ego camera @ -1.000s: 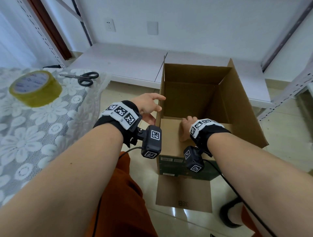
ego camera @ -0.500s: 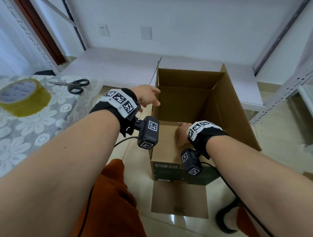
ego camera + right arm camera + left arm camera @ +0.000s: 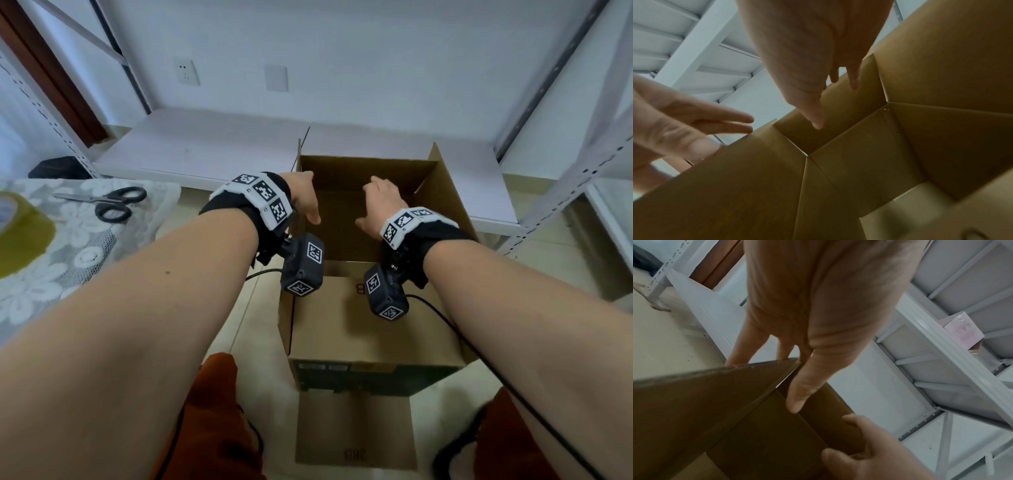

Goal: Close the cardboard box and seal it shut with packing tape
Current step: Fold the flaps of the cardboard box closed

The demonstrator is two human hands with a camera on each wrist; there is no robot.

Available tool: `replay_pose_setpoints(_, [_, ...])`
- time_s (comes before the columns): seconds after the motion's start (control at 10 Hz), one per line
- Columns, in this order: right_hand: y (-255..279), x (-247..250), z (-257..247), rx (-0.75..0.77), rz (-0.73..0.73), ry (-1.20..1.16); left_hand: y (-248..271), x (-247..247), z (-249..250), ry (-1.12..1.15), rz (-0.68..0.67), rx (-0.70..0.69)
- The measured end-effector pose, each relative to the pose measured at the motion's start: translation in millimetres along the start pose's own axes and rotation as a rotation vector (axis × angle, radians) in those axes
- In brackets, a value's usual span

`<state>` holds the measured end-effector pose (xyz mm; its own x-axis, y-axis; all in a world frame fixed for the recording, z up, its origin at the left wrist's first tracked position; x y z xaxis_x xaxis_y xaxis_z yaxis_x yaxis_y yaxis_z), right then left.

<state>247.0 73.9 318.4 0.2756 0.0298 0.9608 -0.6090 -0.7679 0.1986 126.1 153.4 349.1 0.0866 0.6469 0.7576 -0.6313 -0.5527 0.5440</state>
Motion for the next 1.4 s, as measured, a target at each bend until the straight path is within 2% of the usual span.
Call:
replay_pose_setpoints(0.2, [-32,23,-3,0.013,0.085,0.011,-19,4,-6,-0.113,0.064,0.005])
replay_pose_setpoints(0.3, [-46,20,-5,0.01,0.067,0.027,-23,2,-18,0.001,0.018,0.02])
replay_pose_setpoints(0.4, [-57,14,-6,0.005,0.039,0.039,-22,-1,-26,0.024,-0.041,0.064])
replay_pose_setpoints(0.5, [-63,8,-8,0.021,0.014,0.079,-24,-9,-25,-0.015,-0.129,0.067])
replay_pose_setpoints(0.6, [-64,4,-6,0.024,0.012,0.076,-23,-10,-27,-0.028,-0.141,0.083])
replay_pose_setpoints(0.7, [-58,-2,-3,0.007,-0.01,0.072,-23,-3,-30,0.022,-0.051,0.075])
replay_pose_setpoints(0.8, [-53,-9,-1,0.002,-0.037,0.107,-19,-6,-27,-0.06,-0.07,0.051])
replay_pose_setpoints(1.0, [-42,-20,1,-0.011,-0.069,0.142,-15,-1,-29,0.019,-0.004,0.031])
replay_pose_setpoints(1.1, [-34,-28,1,-0.012,-0.061,0.152,-14,-1,-27,-0.012,0.017,0.015])
replay_pose_setpoints(1.4, [-22,-54,6,0.002,-0.078,0.204,-21,-2,-33,-0.01,-0.001,0.028])
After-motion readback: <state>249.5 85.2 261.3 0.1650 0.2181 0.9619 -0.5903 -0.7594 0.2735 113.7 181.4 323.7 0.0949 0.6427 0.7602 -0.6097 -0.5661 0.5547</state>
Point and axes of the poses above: each hand's wrist, its own y-axis away from the middle knuckle, its own x-axis out of the back of the hand, z = x × y, the point moved 10 cm from there along -y, towards the middle knuckle, and after that the axes turned 4 degrees about -z, right-handed, at the moved point
